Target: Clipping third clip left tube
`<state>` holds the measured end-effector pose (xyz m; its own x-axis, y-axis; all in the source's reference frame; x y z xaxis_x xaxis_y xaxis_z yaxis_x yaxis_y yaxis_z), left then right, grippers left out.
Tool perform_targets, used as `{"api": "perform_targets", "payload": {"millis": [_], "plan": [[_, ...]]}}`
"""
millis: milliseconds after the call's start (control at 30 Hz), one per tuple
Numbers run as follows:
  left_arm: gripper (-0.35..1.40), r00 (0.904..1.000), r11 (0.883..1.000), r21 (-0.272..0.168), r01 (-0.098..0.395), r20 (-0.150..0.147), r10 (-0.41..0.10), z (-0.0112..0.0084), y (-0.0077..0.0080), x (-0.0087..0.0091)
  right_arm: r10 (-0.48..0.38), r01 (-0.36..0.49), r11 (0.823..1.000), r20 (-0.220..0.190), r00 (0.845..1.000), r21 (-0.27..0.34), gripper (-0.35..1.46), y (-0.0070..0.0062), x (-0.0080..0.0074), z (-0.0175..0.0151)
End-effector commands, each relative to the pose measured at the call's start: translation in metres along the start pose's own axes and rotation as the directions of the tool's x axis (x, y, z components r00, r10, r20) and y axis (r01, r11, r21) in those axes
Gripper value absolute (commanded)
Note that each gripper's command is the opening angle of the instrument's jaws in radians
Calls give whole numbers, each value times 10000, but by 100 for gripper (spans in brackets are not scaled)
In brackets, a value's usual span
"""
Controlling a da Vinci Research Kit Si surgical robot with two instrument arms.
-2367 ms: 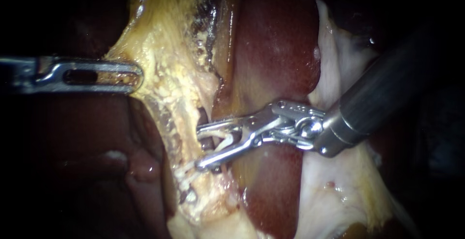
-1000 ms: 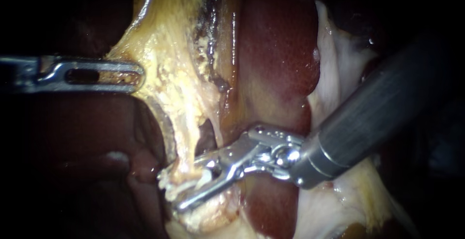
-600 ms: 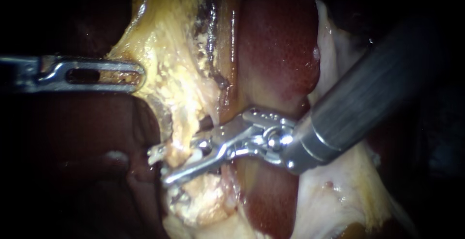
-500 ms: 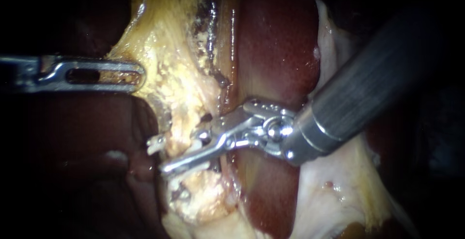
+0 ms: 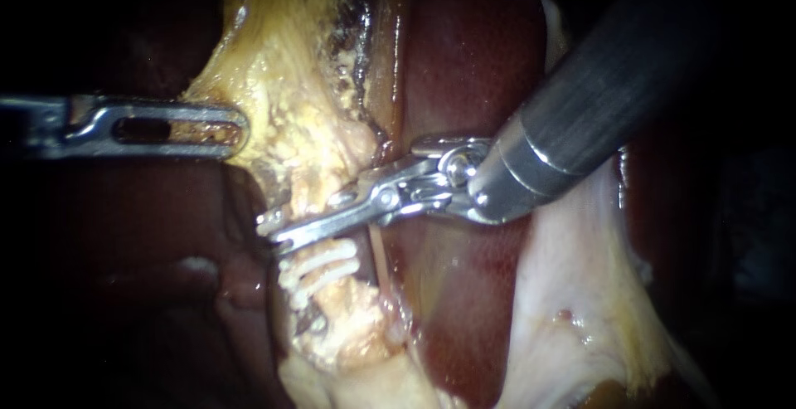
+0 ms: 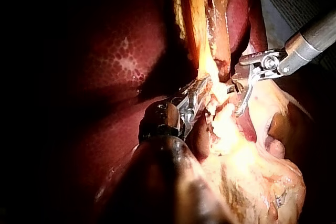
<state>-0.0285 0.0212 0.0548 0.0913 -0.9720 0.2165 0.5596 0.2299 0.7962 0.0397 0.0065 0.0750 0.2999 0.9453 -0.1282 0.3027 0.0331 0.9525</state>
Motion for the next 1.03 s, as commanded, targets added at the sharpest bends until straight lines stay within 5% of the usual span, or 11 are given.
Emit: {"api": "perform_targets", "payload": {"millis": [33,233,333,633,1033], "plan": [[-35,10000,10000,7,-5,-2,5,0,0,0,-20,20,10000,2,10000,12,46,-1,0,1],[-35,10000,10000,4,-4,1,4,0,-1,0,-20,20,10000,7,10000,20,29,-2,-1,2],[-35,10000,10000,4,-4,1,4,1,-1,0,-14,13,10000,-33,10000,-19,-34,-1,-2,-1],[-35,10000,10000,-3,-1,6,1,0,-2,1,-105,103,9998,-145,9998,-160,-35,10,-2,-13],[-35,10000,10000,-2,-1,5,1,0,-2,1,-113,113,9999,-55,9999,-88,-35,7,-5,-10]]}}
